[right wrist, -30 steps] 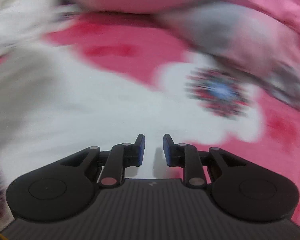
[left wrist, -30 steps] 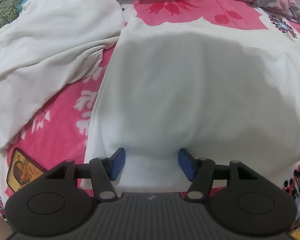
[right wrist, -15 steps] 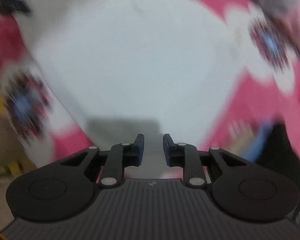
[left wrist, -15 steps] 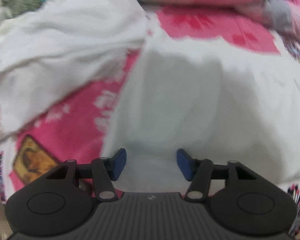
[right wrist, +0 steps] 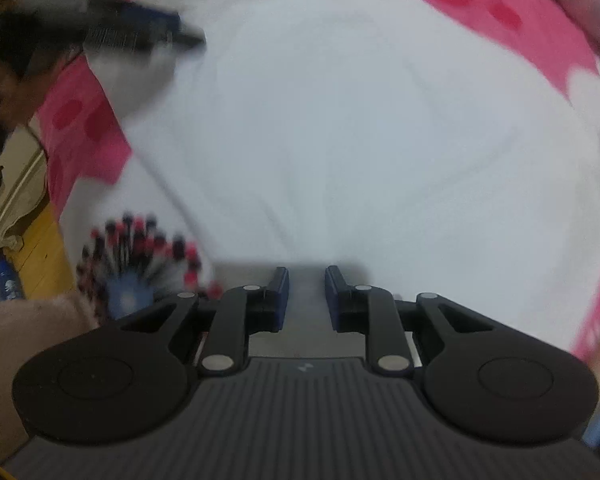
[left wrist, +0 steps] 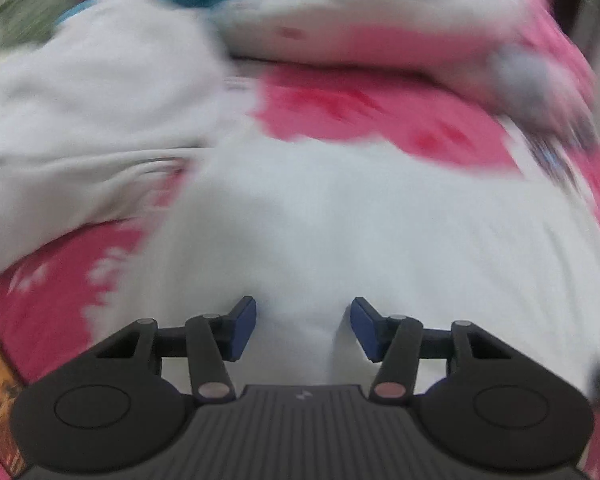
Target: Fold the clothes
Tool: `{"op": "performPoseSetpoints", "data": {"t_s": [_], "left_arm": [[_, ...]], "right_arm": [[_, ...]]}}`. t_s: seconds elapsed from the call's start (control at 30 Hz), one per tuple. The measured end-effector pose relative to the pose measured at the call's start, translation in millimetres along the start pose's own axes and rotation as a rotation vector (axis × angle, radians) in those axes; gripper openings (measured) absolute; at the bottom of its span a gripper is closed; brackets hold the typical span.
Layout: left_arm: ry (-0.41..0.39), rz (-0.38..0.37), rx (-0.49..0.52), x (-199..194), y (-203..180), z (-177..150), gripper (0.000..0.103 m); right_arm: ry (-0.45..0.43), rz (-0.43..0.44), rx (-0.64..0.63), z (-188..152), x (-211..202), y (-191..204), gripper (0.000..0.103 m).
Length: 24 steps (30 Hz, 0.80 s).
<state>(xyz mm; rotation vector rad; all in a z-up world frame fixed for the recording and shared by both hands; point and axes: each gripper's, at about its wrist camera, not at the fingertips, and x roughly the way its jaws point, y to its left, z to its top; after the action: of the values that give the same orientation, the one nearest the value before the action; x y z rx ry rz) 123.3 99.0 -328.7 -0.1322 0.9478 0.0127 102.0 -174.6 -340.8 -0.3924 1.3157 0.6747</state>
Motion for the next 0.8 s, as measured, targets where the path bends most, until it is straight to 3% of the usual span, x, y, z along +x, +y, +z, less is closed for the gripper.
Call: {"op": "performPoseSetpoints", "data": {"t_s": [0.13, 0.33, 0.63, 0.8], "left_arm": [[-0.012, 0.063, -0.087, 4, 34, 11, 0.055], [0.033, 0.022, -0.144, -9, 38, 9, 0.055], [0.191, 0.014, -0.339, -52, 45, -43, 0.057], [0.209, 0.02, -0.428, -49, 61, -56, 0.057]], "right_arm": [[-0.085, 0.012, 0.049, 36, 2, -8, 0.02], [-0.203, 0.035, 0.111, 90, 8, -15, 0.02], [-0.268, 0.144, 0.055, 172, 52, 19, 0.02], [-0.304, 0.204, 0.024, 218, 77, 38, 0.02]]}}
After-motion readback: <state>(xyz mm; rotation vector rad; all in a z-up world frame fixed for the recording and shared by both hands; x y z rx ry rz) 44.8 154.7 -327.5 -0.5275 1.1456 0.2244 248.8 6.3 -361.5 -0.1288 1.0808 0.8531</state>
